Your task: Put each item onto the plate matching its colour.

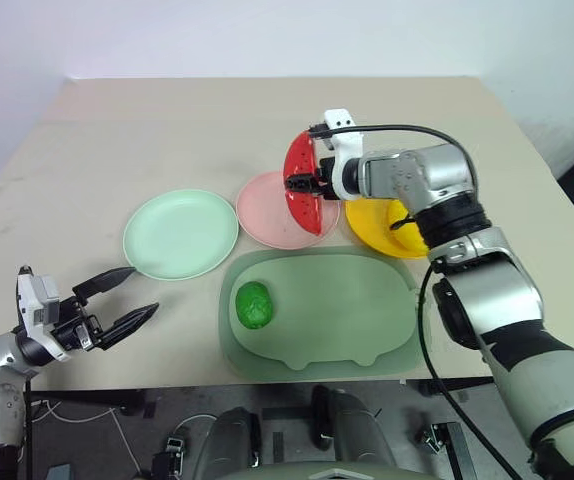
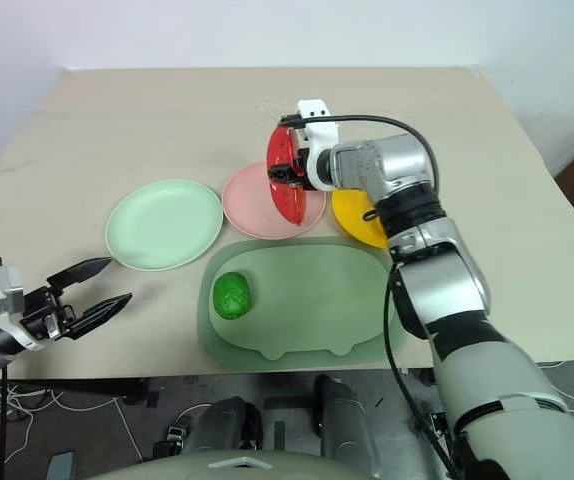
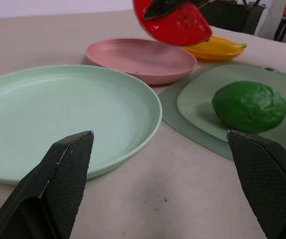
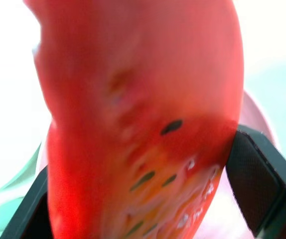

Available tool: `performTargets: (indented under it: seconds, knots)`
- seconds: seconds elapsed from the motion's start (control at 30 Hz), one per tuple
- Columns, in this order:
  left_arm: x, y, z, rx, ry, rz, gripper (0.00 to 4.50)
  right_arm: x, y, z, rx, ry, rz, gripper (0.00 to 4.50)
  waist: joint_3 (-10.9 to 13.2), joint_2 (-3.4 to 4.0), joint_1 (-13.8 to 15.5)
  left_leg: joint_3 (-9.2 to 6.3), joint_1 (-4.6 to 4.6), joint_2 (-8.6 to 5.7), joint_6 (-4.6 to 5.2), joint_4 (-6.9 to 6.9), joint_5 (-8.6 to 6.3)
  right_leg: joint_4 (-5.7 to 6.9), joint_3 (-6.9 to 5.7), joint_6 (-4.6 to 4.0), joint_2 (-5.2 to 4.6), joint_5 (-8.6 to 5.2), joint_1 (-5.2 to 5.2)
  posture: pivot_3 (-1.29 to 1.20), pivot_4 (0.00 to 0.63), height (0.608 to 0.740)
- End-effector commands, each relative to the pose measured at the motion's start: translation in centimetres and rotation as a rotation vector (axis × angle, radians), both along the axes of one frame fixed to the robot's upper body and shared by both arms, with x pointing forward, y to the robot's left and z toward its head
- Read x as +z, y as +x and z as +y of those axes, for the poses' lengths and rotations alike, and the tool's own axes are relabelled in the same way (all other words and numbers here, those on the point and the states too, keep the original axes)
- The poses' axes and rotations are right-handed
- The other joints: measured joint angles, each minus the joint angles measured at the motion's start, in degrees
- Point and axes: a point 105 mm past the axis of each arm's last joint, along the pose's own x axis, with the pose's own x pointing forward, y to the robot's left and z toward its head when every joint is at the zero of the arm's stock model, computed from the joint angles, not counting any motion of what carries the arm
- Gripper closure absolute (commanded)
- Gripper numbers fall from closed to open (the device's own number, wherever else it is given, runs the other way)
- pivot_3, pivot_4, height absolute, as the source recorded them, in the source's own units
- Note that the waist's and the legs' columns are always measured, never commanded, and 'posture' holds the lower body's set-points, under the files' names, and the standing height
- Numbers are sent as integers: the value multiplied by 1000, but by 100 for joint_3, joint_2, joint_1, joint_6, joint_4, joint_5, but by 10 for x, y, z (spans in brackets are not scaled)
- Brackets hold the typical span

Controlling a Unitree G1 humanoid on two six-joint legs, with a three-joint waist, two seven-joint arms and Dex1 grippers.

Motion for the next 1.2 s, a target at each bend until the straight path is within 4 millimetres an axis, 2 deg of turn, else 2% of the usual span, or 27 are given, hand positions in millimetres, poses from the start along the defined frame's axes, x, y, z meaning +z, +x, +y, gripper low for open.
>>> performTargets:
  seconds: [0.03,0.07,0.1,0.17,0.23,0.37,0.5,0.53,0.57,0.63,0.77,0.9,0.97,1.07,1.2]
  knots:
    - [12,-1,1,4,21,-58,0,14,7,5,7,27,-60,1127,1,2,12,-1,-1,0,-4,0,2,0,-1,0,-1,0,0,0,150,736]
    - [12,-1,2,4,23,-59,0,10,8,4,1,23,-46,1127,1,2,17,-1,-3,-1,-12,1,7,0,-1,0,-2,0,0,0,150,736]
    - [12,-1,2,5,24,-59,0,7,8,3,-3,17,-35,401,1,2,20,-1,-4,-1,-26,1,14,0,-1,0,-3,0,0,0,150,736]
    - [12,0,2,7,26,-61,0,3,9,1,-7,9,-28,39,1,2,21,-3,-6,-2,-28,1,15,0,-2,0,-5,0,0,0,150,736]
    - [13,1,2,6,27,-64,0,6,11,-3,-9,14,-40,39,2,3,10,-3,-7,-2,-28,1,16,-1,-2,0,-5,0,0,0,150,736]
    - [15,4,-2,-9,23,-70,0,29,7,-18,25,79,-99,39,3,6,22,-7,-9,-2,-29,1,16,0,-6,0,-3,0,-1,0,150,736]
    - [21,7,-2,-26,21,-74,0,53,-18,-42,143,134,-200,39,3,5,64,-19,-23,-2,-29,3,16,-5,-16,1,-7,0,-3,0,150,736]
    - [22,7,-1,-29,24,-74,0,57,-27,-52,176,139,-228,39,2,4,62,-21,-24,-2,-29,3,16,-7,-18,1,-7,1,-3,0,150,736]
    - [24,8,0,-32,30,-79,0,60,-40,-71,211,151,-282,39,1,2,78,-23,-28,-3,-29,3,16,-9,-22,1,-8,1,-2,0,150,736]
    - [27,9,0,-43,39,-85,0,55,-66,-107,265,140,-325,39,0,1,123,-35,-40,-6,-28,5,15,-12,-34,1,-9,1,-1,0,150,736]
    - [30,7,-2,-64,51,-89,0,43,-97,-162,291,104,-458,39,5,8,158,-28,-48,-18,-23,5,12,-25,-40,3,-13,0,-6,0,150,736]
    - [30,4,-2,-74,50,-77,0,17,-123,-199,323,8,-453,39,11,9,57,-11,5,-13,1,9,-1,-21,-29,3,-4,0,22,0,150,736]
    - [34,3,0,-74,45,-72,0,6,-137,-213,369,-39,-409,39,13,11,55,-14,48,-6,1,5,-1,-21,-27,-1,5,-4,58,0,150,736]
    - [38,5,2,-87,54,-74,0,5,-156,-226,444,-46,-411,39,13,12,47,-16,61,-3,-5,7,2,-13,-13,-16,9,-12,59,0,150,736]
    - [43,6,-3,-134,80,-78,0,1,-165,-236,477,-68,-392,39,14,16,58,-12,76,-3,-7,8,3,-7,-3,-17,10,-13,66,0,150,736]
